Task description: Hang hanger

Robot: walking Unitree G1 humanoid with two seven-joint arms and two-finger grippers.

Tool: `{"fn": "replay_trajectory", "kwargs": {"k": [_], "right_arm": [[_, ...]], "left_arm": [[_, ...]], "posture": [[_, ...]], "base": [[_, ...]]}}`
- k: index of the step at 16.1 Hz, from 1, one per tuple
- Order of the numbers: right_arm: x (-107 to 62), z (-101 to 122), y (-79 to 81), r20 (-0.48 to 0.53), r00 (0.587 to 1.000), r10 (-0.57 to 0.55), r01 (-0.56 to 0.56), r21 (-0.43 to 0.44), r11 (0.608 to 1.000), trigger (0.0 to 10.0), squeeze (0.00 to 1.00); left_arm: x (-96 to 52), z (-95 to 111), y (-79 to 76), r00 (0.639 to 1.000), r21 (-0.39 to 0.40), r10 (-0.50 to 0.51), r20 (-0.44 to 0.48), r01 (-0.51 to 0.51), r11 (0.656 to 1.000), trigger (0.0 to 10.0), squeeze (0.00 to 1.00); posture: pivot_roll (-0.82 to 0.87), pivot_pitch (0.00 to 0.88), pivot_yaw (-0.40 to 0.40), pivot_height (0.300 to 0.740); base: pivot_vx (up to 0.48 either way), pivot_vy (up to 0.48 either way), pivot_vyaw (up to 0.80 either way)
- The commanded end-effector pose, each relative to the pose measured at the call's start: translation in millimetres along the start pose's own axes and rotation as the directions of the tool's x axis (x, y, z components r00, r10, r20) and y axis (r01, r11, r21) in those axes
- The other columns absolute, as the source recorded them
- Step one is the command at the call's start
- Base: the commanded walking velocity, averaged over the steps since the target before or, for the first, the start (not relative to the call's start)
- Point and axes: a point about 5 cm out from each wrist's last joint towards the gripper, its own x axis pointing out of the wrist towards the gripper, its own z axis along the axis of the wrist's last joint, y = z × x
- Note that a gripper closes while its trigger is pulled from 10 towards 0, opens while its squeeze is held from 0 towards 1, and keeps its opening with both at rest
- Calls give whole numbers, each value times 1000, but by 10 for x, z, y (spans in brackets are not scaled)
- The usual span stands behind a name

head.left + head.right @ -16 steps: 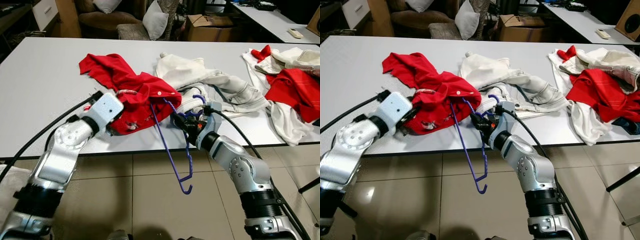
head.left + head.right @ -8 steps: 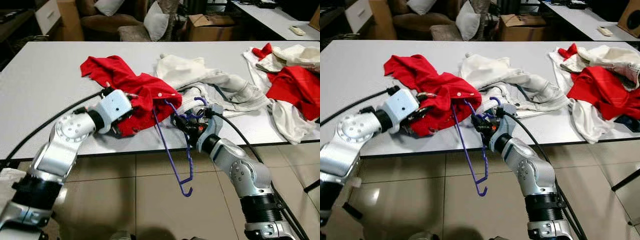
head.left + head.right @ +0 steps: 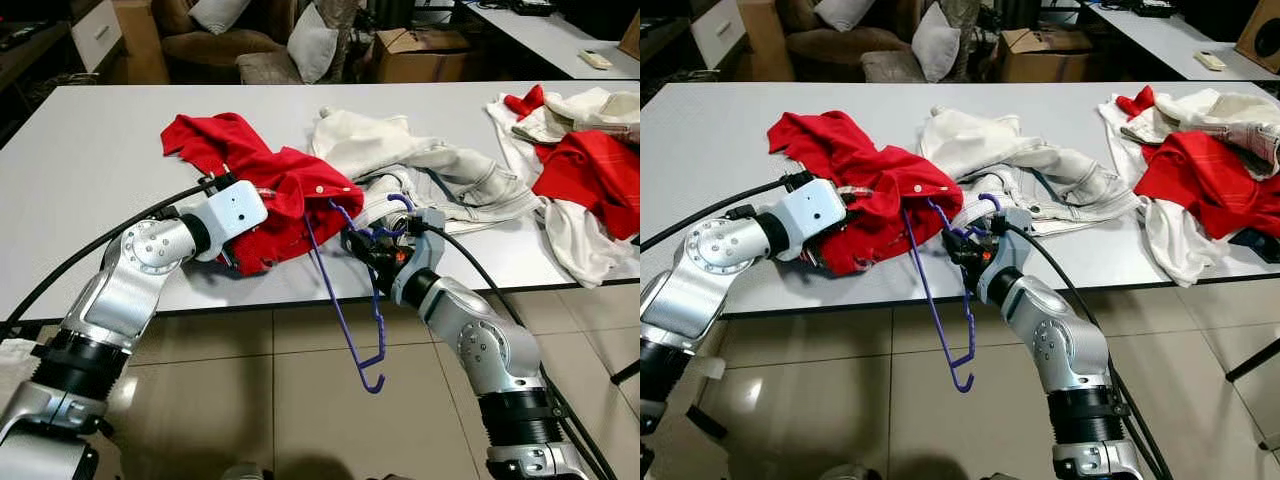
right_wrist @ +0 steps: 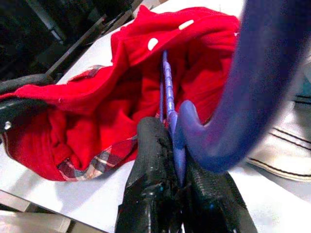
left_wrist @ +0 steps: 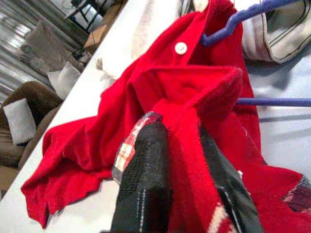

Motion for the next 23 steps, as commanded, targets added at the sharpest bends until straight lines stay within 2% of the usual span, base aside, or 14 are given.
{"fn": "replay_trajectory", "kwargs": {"k": [1, 4, 5, 6, 8, 10, 11, 12, 14, 15, 17, 20, 22, 23], "right_arm": [[-22, 8, -19, 9, 1000, -15, 15, 2, 1000, 10000, 0], [-25, 65, -108, 67, 995, -73, 70, 43, 997, 10000, 0], [20, 116, -207, 103, 985, -138, 116, 199, 973, 10000, 0], [43, 115, -228, 95, 984, -151, 125, 233, 964, 10000, 0], [162, 258, -127, 155, 984, -92, 47, 274, 961, 10000, 0], [237, 510, -15, 303, 952, -53, -84, 421, 903, 10000, 0], [310, 578, 87, 312, 950, 12, -127, 349, 929, 10000, 0], [339, 659, 217, 362, 927, 97, -216, 306, 927, 10000, 0], [388, 612, 265, 316, 941, 119, -229, 342, 911, 10000, 0], [449, 396, 210, 157, 984, 84, -129, 306, 943, 10000, 0], [457, 106, 90, 8, 1000, 9, -11, 289, 957, 10000, 0], [487, 108, 99, 58, 998, 7, -33, 464, 885, 10000, 0], [551, 119, 69, 92, 996, -24, -38, 621, 783, 10000, 0], [597, 141, 45, 132, 989, -62, -52, 714, 698, 10000, 0]], "left_arm": [[7, 5, 31, 1000, 11, -7, -10, 7, 1000, 0, 0], [-9, 132, 21, 994, -174, -27, 102, 45, 984, 0, 0], [-87, 147, 74, 991, -264, 21, 132, 15, 964, 0, 0], [-117, 140, 98, 990, -287, 47, 134, -7, 958, 0, 0], [-222, 140, 212, 967, -370, 214, 142, -149, 917, 0, 0], [-314, 206, 350, 912, -426, 381, 155, -286, 858, 0, 0], [-393, 295, 462, 861, -423, 475, 182, -368, 828, 0, 0], [-426, 384, 483, 845, -421, 479, 236, -355, 834, 0, 0], [-404, 383, 359, 891, -377, 383, 243, -277, 884, 0, 0], [-385, 338, 281, 910, -357, 351, 220, -260, 897, 0, 0], [-347, 353, 171, 929, -327, 286, 233, -202, 923, 0, 0], [-287, 348, -149, 975, -241, 22, 222, 33, 970, 0, 0], [-293, 290, -256, 982, -221, -76, 174, 114, 969, 0, 0], [-307, 249, -292, 982, -210, -127, 137, 155, 966, 0, 0]], "posture": [[-33, 0, 33, 740], [-27, 3, 33, 740], [-15, 7, 33, 740], [-11, 8, 32, 740], [16, 14, 14, 740], [37, 19, -3, 740], [52, 21, -18, 740], [55, 22, -21, 740], [53, 22, -25, 740], [49, 22, -25, 740], [50, 23, -27, 740], [42, 27, -21, 740], [51, 33, -23, 740], [61, 40, -24, 740]], "base": [[0, 0, 0], [0, 0, 0], [0, 0, 0], [0, 0, 0], [0, 0, 0], [0, 0, 0], [0, 0, 0], [0, 0, 0], [0, 0, 0], [0, 0, 0], [0, 0, 0], [0, 0, 0], [0, 0, 0], [0, 0, 0]]}}
